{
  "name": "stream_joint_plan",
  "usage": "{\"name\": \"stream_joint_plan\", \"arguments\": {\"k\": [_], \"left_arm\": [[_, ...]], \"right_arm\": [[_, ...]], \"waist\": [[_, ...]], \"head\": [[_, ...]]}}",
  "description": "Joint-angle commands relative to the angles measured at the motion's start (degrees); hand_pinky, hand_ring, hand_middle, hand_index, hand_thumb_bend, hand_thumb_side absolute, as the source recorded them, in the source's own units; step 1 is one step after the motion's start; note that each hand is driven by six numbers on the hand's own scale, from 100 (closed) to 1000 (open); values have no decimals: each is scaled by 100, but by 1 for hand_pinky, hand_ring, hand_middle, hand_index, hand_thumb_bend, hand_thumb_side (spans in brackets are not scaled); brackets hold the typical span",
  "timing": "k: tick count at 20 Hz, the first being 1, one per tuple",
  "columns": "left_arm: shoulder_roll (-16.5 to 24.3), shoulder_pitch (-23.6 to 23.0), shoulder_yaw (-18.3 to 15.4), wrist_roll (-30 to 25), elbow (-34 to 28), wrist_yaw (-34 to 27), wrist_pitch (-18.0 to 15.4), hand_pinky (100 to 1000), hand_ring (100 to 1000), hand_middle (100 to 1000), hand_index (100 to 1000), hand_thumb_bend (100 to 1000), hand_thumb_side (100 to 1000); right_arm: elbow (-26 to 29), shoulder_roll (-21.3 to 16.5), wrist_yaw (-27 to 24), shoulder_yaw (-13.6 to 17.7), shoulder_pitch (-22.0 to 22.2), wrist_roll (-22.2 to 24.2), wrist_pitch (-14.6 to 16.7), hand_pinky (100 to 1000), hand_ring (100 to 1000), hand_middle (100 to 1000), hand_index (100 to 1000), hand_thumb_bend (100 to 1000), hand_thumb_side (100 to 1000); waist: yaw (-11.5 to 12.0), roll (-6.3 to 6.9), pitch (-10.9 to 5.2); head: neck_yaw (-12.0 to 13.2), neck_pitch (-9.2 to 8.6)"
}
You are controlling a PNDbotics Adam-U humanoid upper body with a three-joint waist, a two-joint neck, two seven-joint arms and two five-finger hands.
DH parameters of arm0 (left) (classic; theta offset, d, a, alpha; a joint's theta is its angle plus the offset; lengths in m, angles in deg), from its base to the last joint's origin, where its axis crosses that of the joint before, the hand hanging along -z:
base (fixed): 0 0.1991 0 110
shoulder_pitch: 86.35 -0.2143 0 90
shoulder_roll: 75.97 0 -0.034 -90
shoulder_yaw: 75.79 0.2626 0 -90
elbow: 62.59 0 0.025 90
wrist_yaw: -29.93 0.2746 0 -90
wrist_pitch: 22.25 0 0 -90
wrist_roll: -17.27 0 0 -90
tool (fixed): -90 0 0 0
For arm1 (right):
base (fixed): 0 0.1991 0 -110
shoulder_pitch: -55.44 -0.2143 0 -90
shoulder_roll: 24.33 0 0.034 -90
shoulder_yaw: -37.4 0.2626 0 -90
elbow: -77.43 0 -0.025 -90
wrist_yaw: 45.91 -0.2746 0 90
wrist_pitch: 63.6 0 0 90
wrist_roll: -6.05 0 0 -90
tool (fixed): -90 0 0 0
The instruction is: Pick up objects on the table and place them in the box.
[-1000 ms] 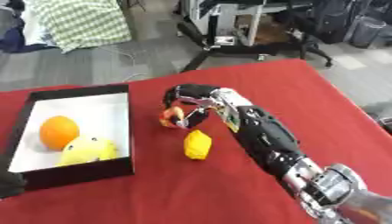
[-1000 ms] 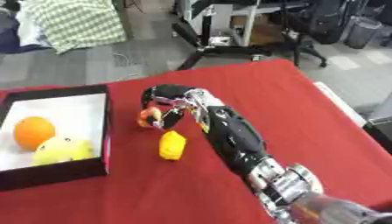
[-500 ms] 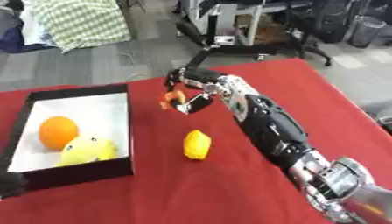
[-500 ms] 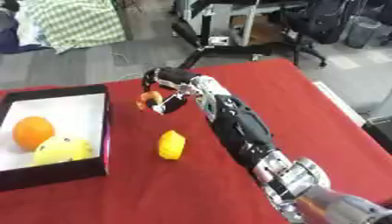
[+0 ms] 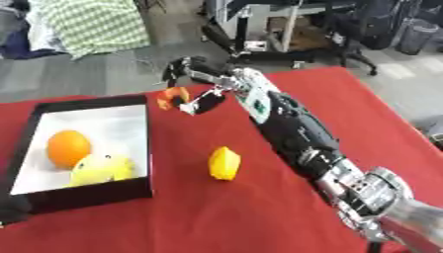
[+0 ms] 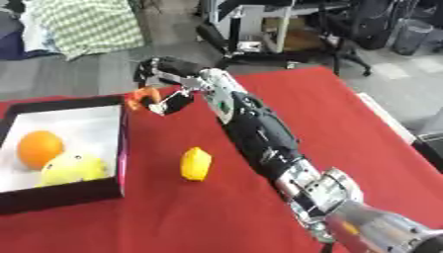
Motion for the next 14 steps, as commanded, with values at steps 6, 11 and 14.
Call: {"name": "stream_joint_plan", "arguments": {"k": [6, 11, 14], "left_arm": [[-84, 204, 77, -95, -70, -22, -9, 693, 657, 590, 814, 100, 1000], [-101, 235, 79, -100, -74, -30, -15, 693, 657, 589, 814, 100, 1000], [-97, 235, 82, -100, -72, -29, -15, 692, 657, 589, 814, 100, 1000]], "right_arm": [[150, 668, -62, -117, -225, 281, 1, 1000, 824, 761, 500, 100, 200], [147, 827, 182, -237, -125, 302, 23, 1000, 853, 821, 949, 100, 378], [210, 823, 363, -269, -87, 236, 89, 1000, 857, 828, 967, 100, 583]], "waist": [[169, 71, -24], [194, 55, -3], [186, 50, 1]], "head": [[-124, -76], [-108, -82], [-108, -77]]}}
